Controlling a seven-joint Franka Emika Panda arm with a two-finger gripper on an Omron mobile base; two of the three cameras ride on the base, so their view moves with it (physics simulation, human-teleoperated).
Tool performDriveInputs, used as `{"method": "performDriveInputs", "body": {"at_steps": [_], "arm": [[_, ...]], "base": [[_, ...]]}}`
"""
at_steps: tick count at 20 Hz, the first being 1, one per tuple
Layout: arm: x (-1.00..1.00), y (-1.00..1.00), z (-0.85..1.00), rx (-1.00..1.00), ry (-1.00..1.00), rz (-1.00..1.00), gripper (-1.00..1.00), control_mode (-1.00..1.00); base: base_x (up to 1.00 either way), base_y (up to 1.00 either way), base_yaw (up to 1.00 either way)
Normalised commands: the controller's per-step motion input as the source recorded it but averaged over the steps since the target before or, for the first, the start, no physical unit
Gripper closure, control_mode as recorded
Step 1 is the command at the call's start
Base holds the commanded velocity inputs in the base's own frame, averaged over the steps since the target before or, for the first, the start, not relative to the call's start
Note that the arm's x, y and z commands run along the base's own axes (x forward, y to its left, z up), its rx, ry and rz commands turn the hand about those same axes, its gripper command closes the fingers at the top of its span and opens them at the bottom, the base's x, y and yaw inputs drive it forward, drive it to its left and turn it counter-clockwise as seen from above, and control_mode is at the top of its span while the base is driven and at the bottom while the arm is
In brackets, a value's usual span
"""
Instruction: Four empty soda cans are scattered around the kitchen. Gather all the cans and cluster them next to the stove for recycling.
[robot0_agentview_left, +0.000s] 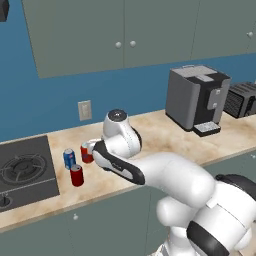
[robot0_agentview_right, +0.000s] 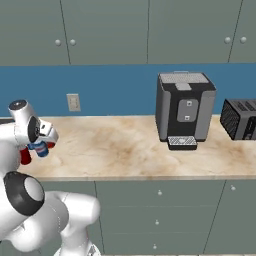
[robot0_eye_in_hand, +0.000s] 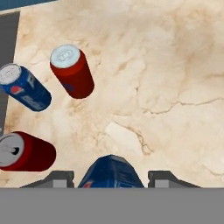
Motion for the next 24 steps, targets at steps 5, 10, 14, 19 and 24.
{"method": "performDriveInputs", "body": {"at_steps": [5,10,14,19,24], "arm": [[0.2,0.06,-0.11,0.12,0.0,0.04,1.0,-1.0],[0.04,0.14,-0.15,0.11,0.03,0.0,1.0,-1.0],[0.0,0.12,-0.17,0.06,0.08,0.0,1.0,-1.0],[0.01,0.04,-0.18,0.0,0.09,0.0,1.0,-1.0],[0.07,0.09,-0.17,0.0,0.01,0.0,1.0,-1.0]], "base": [[0.0,0.0,0.0],[0.0,0.0,0.0],[0.0,0.0,0.0],[0.0,0.0,0.0],[0.0,0.0,0.0]]}}
